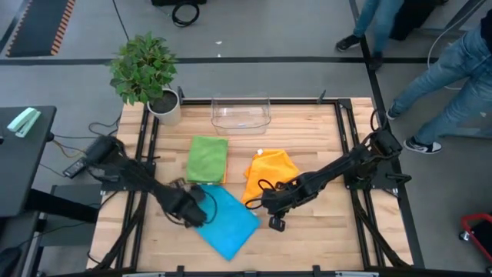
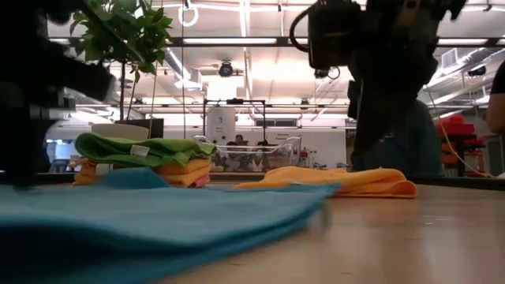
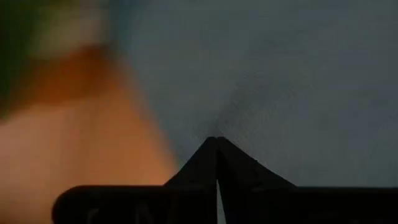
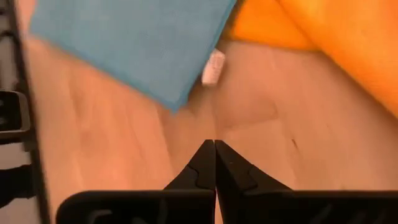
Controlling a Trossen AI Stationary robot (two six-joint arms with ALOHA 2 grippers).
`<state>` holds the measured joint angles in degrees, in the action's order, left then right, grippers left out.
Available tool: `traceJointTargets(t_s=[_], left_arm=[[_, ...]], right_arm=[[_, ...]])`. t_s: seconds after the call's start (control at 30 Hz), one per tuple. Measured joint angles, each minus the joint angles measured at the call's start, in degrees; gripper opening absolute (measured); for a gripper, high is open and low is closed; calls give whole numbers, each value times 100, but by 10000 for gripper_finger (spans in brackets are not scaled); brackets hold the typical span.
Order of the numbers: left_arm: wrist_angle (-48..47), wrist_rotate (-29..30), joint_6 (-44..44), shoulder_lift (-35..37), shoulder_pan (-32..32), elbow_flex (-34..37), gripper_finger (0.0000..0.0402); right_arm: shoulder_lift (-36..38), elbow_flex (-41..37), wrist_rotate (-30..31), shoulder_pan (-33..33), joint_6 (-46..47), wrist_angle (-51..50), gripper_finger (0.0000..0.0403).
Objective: Fold microfiber towels
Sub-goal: Fold the blue microfiber cloth
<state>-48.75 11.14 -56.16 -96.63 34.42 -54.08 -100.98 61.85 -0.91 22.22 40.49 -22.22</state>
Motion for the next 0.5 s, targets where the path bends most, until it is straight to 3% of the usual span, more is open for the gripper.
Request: traceJointTargets(t_s=[0.1,0.2,0.33,0.5], left_arm=[[-475,161,-167,726,55,-40,6],[-232,438,-494,1409,362,-24,18],[1186,1566,-781,1853,1046,-48,27],[3482,2014,932,1265,1641,-55,7]], right_arm=[[138,50,0,0,-71,-50,4],[276,52,154,0,-60,30,4],[254,52,326,62,-495,453,4],[164,52,399,206,-1439,871,4]])
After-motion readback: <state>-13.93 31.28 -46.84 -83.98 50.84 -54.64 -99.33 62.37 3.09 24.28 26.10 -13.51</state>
